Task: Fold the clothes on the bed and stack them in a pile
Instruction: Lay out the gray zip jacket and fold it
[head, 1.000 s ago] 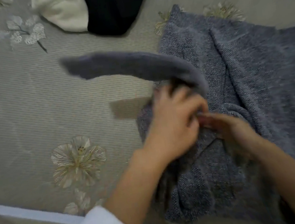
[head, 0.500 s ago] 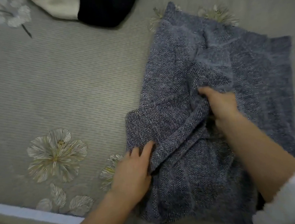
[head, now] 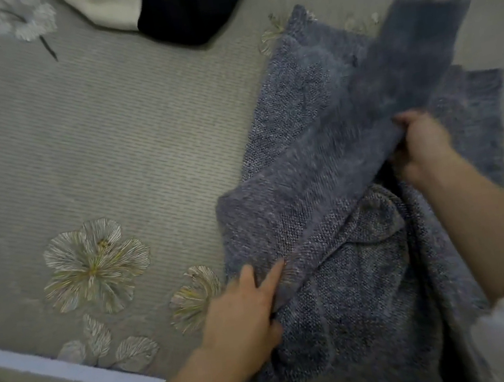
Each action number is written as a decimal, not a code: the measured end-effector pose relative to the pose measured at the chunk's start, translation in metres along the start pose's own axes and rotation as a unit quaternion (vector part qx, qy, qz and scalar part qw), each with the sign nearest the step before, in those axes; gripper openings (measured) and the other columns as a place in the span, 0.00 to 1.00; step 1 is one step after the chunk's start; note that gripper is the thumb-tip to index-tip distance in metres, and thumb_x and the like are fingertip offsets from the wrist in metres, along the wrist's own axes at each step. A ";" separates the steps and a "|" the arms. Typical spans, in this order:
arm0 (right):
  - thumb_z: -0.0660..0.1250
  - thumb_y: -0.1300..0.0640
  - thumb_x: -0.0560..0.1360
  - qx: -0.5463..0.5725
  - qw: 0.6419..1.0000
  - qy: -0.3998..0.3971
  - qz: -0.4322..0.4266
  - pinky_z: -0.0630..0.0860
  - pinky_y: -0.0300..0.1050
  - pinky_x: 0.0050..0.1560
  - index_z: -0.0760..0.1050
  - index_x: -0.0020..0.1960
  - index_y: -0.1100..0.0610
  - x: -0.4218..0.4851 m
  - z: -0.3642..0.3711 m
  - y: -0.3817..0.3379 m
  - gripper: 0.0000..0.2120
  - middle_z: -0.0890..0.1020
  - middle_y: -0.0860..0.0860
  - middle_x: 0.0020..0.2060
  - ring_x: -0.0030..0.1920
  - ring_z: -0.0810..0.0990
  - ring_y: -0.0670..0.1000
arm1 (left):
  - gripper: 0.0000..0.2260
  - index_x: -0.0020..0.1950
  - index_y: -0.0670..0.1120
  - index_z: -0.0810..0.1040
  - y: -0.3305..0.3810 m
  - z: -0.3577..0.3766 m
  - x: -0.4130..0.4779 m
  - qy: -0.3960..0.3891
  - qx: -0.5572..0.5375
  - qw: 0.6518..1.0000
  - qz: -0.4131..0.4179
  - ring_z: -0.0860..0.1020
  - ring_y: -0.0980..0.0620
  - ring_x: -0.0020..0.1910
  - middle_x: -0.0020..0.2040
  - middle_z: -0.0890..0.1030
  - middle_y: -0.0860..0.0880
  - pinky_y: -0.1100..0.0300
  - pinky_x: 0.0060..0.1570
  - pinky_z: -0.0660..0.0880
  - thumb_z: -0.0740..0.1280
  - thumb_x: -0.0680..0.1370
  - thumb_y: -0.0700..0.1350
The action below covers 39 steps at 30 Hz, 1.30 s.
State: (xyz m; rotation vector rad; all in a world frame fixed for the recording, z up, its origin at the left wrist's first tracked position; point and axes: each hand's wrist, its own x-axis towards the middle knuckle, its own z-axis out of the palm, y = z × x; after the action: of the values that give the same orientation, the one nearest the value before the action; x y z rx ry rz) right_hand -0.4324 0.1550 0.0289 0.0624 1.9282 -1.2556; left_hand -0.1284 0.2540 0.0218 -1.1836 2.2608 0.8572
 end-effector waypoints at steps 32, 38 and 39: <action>0.45 0.34 0.76 -0.638 0.726 0.036 -0.254 0.41 0.56 0.73 0.45 0.77 0.40 -0.095 -0.183 0.148 0.32 0.47 0.47 0.78 0.77 0.40 0.48 | 0.31 0.76 0.55 0.32 -0.002 0.028 0.040 0.088 0.076 0.977 0.178 0.29 0.51 0.74 0.76 0.30 0.52 0.50 0.73 0.32 0.40 0.79 0.65; 0.18 0.27 0.63 -0.720 0.681 -0.085 -0.103 0.45 0.53 0.77 0.23 0.71 0.48 -0.144 -0.253 0.232 0.43 0.31 0.48 0.75 0.73 0.27 0.48 | 0.33 0.78 0.45 0.40 -0.004 0.067 0.005 0.070 0.095 0.979 0.167 0.38 0.52 0.77 0.78 0.39 0.49 0.54 0.73 0.36 0.44 0.80 0.62; 0.21 0.26 0.65 -0.706 0.694 -0.089 -0.108 0.41 0.52 0.77 0.22 0.71 0.48 -0.144 -0.255 0.237 0.42 0.29 0.47 0.74 0.72 0.25 0.47 | 0.33 0.78 0.45 0.40 -0.002 0.068 0.005 0.074 0.089 0.980 0.164 0.38 0.51 0.77 0.78 0.40 0.48 0.54 0.73 0.36 0.44 0.79 0.62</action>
State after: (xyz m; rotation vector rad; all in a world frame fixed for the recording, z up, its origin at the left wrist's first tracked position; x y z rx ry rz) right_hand -0.3839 0.5270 -0.0095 -1.0478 2.2383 0.3914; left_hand -0.1228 0.2980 -0.0303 -0.8309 2.6403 0.6799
